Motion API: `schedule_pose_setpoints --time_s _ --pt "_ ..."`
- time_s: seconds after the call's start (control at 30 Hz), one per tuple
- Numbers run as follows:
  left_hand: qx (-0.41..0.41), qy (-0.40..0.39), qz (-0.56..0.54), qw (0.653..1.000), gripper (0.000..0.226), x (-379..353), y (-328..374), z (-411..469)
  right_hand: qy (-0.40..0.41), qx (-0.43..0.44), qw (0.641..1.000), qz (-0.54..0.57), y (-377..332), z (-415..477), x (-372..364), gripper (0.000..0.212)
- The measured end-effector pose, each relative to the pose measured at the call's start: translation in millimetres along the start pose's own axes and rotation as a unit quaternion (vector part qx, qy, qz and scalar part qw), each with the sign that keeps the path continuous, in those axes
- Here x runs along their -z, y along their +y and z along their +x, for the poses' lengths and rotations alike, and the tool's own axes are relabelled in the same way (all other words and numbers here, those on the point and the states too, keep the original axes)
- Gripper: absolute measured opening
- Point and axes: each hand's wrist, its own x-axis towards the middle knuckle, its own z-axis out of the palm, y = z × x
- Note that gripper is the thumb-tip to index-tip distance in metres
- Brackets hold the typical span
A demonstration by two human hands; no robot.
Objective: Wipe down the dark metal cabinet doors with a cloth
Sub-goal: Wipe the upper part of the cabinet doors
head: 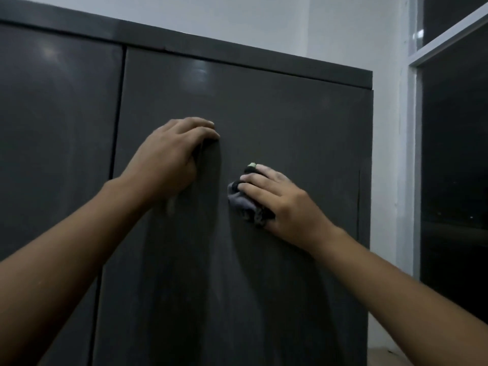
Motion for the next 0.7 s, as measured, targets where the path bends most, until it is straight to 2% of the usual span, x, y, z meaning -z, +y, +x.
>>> schedule_pose_setpoints --time_s 0.07,0.2,0.27,0.33,0.43,0.5,0.63,0.7 --pt "0.011 0.005 0.004 1.0 0.052 8.2 -10.8 -6.8 -0.023 0.013 1.0 -0.011 12.3 10.7 8.3 0.044" --pt "0.054 0.034 -0.02 0.998 0.053 25.2 -34.1 -11.8 0.049 -0.144 0.988 -0.02 9.0 49.5 6.1 0.055" --pt "0.059 0.041 -0.026 0.997 0.053 28.9 -40.9 -14.9 0.077 -0.173 0.982 -0.018 -11.5 61.7 -7.0 0.053" --pt "0.057 0.041 -0.027 0.997 0.053 31.1 -46.2 -20.0 0.062 -0.112 0.992 -0.001 -28.7 63.2 -20.0 0.047" --pt "0.044 0.032 -0.023 0.998 0.054 34.4 -53.2 -29.5 -0.022 0.025 0.999 0.032 -34.3 59.3 -24.5 0.042" --pt "0.019 0.01 -0.002 1.0 0.05 35.3 -58.1 -38.5 -0.047 0.038 0.998 0.019 -23.6 66.6 -17.9 0.043" --pt "0.004 -0.007 0.017 1.0 0.046 42.4 -72.0 -48.7 0.058 -0.145 0.988 -0.014 -24.3 98.0 -17.9 0.053" --pt "0.011 0.005 0.056 0.998 0.046 44.0 -78.7 -50.1 0.087 -0.183 0.979 -0.028 -43.7 111.6 -30.5 0.054"
